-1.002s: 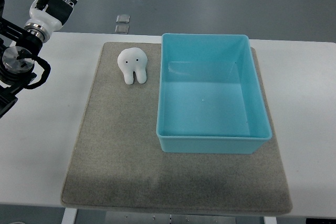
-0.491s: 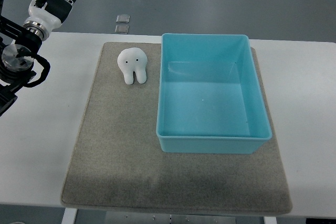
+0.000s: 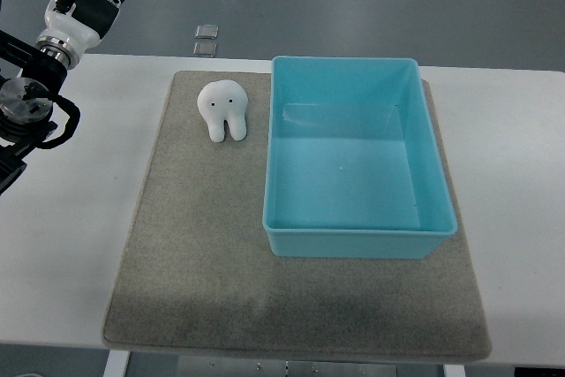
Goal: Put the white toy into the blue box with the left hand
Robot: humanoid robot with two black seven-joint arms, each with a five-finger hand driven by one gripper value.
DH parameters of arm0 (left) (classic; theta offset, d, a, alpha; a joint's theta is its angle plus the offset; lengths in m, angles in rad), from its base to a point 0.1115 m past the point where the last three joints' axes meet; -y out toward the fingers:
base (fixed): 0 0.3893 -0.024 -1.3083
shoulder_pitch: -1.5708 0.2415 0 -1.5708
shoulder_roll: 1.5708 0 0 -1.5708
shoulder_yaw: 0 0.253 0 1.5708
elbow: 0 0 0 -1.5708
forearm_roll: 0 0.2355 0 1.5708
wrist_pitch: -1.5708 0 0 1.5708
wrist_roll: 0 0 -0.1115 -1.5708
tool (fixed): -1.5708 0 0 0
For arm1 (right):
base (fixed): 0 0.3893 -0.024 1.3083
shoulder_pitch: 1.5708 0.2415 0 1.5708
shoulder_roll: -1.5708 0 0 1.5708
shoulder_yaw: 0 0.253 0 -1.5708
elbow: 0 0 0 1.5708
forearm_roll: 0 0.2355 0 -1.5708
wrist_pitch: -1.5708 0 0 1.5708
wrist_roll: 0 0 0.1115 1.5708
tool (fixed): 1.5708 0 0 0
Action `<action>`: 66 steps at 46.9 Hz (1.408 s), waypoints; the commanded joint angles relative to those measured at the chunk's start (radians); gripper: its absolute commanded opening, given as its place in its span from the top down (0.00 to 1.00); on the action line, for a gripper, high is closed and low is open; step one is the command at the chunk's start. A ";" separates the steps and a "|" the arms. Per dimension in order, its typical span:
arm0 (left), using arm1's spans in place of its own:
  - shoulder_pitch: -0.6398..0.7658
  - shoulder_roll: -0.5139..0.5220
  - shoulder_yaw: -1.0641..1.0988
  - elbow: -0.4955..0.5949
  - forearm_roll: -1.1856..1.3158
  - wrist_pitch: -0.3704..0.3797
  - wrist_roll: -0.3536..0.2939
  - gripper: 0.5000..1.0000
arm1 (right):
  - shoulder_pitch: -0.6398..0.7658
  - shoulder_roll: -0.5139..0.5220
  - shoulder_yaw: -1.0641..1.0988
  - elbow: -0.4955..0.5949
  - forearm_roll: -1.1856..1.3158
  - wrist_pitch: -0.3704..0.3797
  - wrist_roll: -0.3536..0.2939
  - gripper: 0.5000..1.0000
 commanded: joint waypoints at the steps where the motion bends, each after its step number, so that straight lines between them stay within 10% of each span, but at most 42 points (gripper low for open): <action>1: 0.003 -0.001 0.007 0.025 0.003 -0.002 0.001 0.00 | 0.000 0.000 0.000 0.000 0.000 0.000 0.001 0.13; 66: 0.013 -0.001 0.015 0.059 0.584 -0.058 0.002 0.00 | 0.000 0.000 0.000 0.000 0.000 0.000 -0.001 0.13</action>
